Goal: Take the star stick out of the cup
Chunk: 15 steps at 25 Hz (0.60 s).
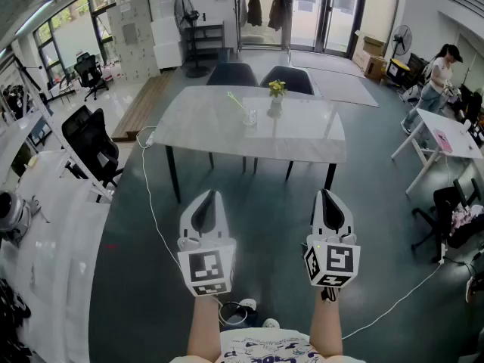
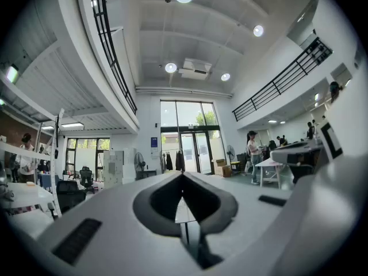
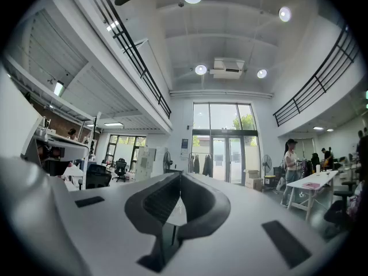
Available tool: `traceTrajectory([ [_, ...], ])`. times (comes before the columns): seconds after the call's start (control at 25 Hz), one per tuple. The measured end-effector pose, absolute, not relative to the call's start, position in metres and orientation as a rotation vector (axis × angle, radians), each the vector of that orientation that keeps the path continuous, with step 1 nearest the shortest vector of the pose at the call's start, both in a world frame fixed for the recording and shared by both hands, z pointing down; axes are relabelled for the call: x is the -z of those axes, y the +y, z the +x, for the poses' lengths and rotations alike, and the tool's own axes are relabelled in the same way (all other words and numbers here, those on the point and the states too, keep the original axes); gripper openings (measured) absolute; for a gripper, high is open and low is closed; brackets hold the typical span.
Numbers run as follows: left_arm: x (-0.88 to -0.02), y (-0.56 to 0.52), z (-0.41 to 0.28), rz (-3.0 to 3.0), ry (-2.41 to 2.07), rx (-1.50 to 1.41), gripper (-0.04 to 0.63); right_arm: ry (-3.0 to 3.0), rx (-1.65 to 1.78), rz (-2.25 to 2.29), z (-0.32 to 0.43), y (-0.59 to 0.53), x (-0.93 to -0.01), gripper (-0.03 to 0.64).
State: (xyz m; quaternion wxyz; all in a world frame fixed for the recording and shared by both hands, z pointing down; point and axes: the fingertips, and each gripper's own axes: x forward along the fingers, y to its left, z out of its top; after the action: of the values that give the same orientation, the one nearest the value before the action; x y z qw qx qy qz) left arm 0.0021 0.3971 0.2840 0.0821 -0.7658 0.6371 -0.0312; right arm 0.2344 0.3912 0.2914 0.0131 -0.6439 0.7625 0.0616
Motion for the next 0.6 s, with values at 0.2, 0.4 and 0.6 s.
traceTrajectory([
  [0.2, -0.284, 0.397, 0.002, -2.29, 1.903, 0.096, 0.002, 2.379, -0.19, -2.006, 0.234, 0.392, -0.291, 0.018],
  [0.4, -0.285, 0.393, -0.002, -2.288, 1.911, 0.097, 0.002, 2.382, -0.184, -2.005, 0.232, 0.388, -0.292, 0.018],
  [0.6, -0.288, 0.385, -0.009, -2.292, 1.924, 0.101, 0.002, 2.366, -0.165, -1.997, 0.227, 0.379, -0.293, 0.02],
])
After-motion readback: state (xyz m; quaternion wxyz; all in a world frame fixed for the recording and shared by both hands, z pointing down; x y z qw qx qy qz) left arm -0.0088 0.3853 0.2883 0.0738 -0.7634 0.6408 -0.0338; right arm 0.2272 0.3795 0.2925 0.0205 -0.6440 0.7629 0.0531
